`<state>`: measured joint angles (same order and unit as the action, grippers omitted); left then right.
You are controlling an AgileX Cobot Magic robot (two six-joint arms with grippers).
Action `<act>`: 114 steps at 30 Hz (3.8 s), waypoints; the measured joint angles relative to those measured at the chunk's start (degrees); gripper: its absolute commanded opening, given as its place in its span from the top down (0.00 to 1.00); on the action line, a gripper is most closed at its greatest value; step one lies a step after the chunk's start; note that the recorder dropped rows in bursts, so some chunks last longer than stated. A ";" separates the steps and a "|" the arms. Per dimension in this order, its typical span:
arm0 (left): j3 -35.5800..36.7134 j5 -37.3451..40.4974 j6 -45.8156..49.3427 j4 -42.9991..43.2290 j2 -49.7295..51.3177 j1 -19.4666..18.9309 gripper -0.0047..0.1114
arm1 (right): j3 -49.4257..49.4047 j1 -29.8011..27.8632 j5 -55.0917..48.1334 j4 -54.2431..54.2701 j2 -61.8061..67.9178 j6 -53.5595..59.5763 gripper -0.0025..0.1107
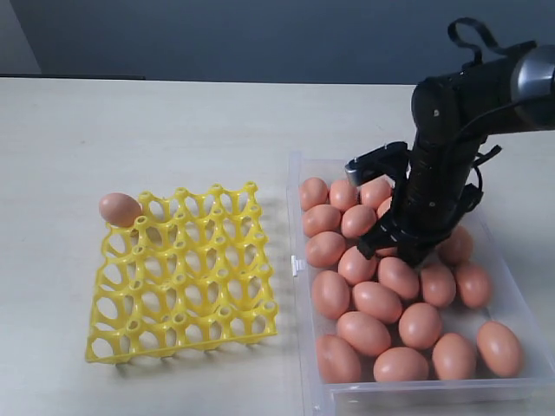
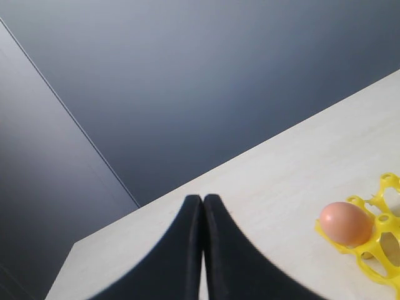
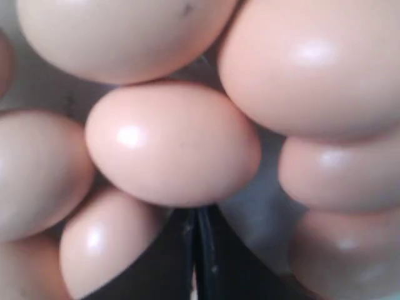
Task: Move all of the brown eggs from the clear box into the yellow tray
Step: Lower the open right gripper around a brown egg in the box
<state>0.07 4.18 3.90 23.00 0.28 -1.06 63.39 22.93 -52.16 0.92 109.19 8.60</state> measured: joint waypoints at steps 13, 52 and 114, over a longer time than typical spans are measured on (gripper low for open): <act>0.00 0.00 0.00 0.00 0.00 0.00 0.96 | -0.03 0.00 3.52 9.50 -14.64 1.35 0.98; 0.00 0.00 0.00 0.00 0.00 0.00 0.96 | -11.78 0.00 6.44 1.23 -4.99 -12.18 0.54; 0.00 0.00 0.00 0.00 0.00 0.00 0.96 | -9.37 1.16 -2.57 16.03 -6.06 -6.27 0.54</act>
<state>0.07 4.18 3.90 23.00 0.28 -1.06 54.02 24.09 -54.73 16.95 103.14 2.32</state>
